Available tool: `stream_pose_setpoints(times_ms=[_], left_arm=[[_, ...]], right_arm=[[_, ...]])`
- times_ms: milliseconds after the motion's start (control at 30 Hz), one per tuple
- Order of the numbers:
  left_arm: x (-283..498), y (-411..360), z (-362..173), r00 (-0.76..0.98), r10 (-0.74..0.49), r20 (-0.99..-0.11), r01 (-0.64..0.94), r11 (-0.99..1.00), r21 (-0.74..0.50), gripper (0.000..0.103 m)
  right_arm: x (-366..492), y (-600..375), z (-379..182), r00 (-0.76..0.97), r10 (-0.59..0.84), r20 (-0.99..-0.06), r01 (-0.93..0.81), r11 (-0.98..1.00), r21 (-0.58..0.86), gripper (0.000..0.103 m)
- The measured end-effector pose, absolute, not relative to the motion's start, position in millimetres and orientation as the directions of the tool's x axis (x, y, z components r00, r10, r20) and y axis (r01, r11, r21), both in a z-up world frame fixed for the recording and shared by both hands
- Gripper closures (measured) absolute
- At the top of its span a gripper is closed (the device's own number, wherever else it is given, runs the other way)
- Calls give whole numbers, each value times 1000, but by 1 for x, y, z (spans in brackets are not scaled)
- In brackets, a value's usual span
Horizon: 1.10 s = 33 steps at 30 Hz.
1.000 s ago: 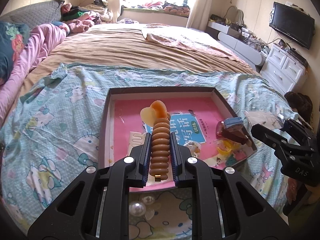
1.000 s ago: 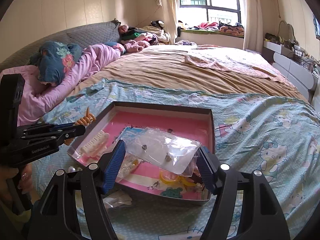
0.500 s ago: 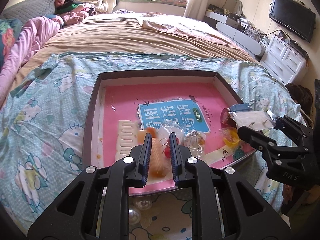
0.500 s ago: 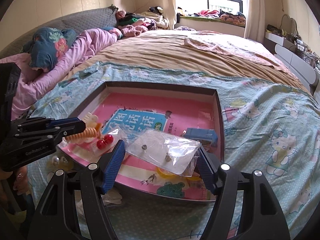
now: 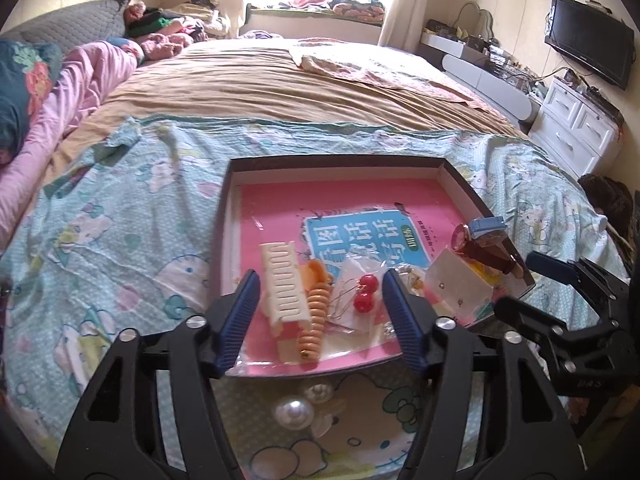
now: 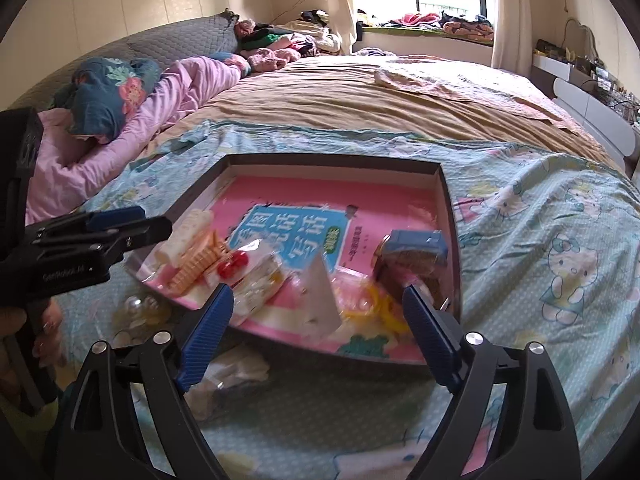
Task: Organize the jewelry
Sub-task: 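Grasp the pearl hair clip with left tool while right grasps the white bagged item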
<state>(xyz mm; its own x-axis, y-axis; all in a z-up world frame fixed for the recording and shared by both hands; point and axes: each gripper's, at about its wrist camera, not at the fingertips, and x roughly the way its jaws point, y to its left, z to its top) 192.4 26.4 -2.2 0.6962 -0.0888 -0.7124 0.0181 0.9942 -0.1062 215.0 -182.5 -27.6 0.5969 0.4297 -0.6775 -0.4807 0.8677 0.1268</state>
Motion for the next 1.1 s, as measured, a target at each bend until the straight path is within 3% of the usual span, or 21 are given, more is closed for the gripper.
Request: stream_pose_setpoints(times_ms=[200, 500, 600, 1033, 1100], left_arm=[[178, 41, -1, 696, -55, -716, -22, 995, -98, 37], [161, 60, -8, 672, -38, -739, -66, 992, -111, 34], [155, 66, -13, 659, -52, -750, -75, 988, -134, 27], [151, 64, -37, 588, -127, -799, -65, 977, -202, 27], [152, 62, -43, 575, -137, -806, -57, 977, -207, 27]], right_arm=[[194, -172, -32, 541, 473, -696, -531, 833, 154, 16], [175, -148, -43, 468, 502, -727, -596, 787, 160, 16], [173, -143, -49, 453, 496, -741, -604, 782, 155, 16], [182, -128, -86, 407, 459, -789, -614, 778, 136, 16], [183, -128, -89, 409, 462, -787, -616, 776, 136, 20]])
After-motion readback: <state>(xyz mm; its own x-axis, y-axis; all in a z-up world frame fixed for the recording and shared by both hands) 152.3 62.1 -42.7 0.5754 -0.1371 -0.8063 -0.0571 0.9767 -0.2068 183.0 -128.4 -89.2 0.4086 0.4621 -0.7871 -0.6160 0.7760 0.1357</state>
